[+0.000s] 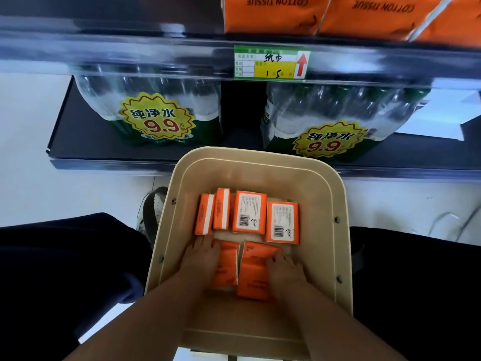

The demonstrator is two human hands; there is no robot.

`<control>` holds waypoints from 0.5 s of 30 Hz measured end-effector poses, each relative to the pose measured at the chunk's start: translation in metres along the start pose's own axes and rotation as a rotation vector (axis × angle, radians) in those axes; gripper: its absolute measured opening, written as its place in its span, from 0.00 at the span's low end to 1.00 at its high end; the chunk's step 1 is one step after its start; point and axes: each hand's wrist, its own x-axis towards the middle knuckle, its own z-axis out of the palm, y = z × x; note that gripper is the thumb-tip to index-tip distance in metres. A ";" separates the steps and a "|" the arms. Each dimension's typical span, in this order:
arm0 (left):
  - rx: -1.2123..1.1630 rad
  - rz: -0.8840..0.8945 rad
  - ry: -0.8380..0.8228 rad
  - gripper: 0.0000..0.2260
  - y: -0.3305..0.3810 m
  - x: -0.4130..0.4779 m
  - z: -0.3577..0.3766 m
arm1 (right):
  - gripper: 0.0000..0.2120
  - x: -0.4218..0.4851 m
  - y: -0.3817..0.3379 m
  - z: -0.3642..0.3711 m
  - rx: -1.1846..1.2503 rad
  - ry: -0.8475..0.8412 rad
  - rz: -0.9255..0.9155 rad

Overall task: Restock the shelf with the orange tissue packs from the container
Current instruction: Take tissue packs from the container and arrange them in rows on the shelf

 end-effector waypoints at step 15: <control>-0.146 -0.036 -0.163 0.19 0.001 -0.009 -0.010 | 0.32 0.002 0.002 -0.010 -0.018 -0.099 -0.085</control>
